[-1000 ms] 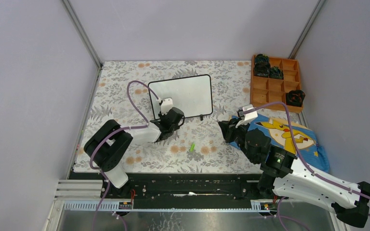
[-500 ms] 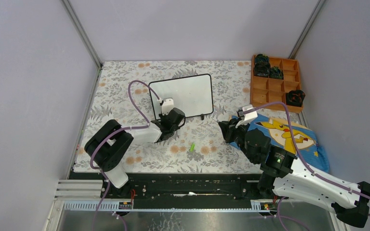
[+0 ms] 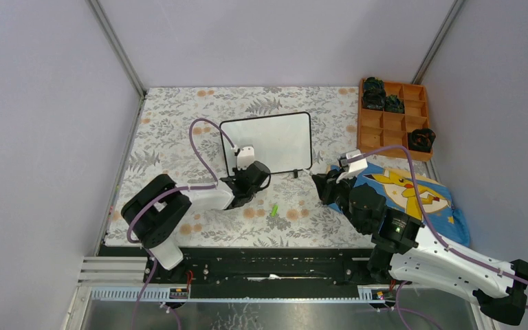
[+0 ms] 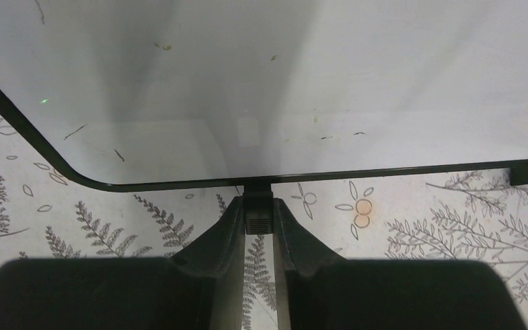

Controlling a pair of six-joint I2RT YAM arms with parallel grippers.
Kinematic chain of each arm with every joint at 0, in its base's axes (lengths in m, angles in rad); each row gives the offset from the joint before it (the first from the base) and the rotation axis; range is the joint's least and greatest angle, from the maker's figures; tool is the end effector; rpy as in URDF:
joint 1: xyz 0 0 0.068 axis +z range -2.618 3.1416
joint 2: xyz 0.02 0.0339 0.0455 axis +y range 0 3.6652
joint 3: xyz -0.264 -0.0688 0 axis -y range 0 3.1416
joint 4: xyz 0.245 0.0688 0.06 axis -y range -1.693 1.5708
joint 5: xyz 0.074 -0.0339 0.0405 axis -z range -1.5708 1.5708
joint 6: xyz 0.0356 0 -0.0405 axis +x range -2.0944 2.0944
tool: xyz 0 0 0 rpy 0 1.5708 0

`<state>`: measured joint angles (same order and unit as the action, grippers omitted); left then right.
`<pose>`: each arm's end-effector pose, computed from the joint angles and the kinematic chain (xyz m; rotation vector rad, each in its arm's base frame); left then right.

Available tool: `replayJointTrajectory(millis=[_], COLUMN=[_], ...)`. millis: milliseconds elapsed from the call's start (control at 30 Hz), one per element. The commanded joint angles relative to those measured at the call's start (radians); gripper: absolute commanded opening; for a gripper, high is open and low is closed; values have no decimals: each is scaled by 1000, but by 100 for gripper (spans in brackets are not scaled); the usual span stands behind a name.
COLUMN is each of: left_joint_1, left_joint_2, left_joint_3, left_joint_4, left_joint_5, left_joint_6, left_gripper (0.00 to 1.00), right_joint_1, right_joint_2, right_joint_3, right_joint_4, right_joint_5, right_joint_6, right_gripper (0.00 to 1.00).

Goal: Write a sentence on the whiteboard
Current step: Move the whiteboard to the center of the board.

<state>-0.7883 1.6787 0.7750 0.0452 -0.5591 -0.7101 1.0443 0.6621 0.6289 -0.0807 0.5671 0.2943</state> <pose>0.2357 -0.2102 0.1418 -0.1526 2.2641 -0.0974 0.0979 0.1304 0.3158 -0.2040 1.6824 0.5330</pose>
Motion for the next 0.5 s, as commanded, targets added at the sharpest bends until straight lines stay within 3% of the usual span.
replayJointTrajectory(millis=[0,267,467], left_joint_1=[-47,-135,-167], left_joint_2=[-39,-50,-50], left_joint_3=[-26,-53,-46], left_joint_4=[-14,-68,-104], left_joint_5=[-27,-65,-94], left_joint_6=[-37,-155,-197], left_gripper=[8,10,20], right_joint_1=[-3,-3,-3], right_joint_2=[-16,-14,-18], right_joint_3=[13,11,11], right_joint_4=[15,16,9], right_joint_5=[16,11,7], right_joint_6=[14,26,33], right_gripper=[0,0,0])
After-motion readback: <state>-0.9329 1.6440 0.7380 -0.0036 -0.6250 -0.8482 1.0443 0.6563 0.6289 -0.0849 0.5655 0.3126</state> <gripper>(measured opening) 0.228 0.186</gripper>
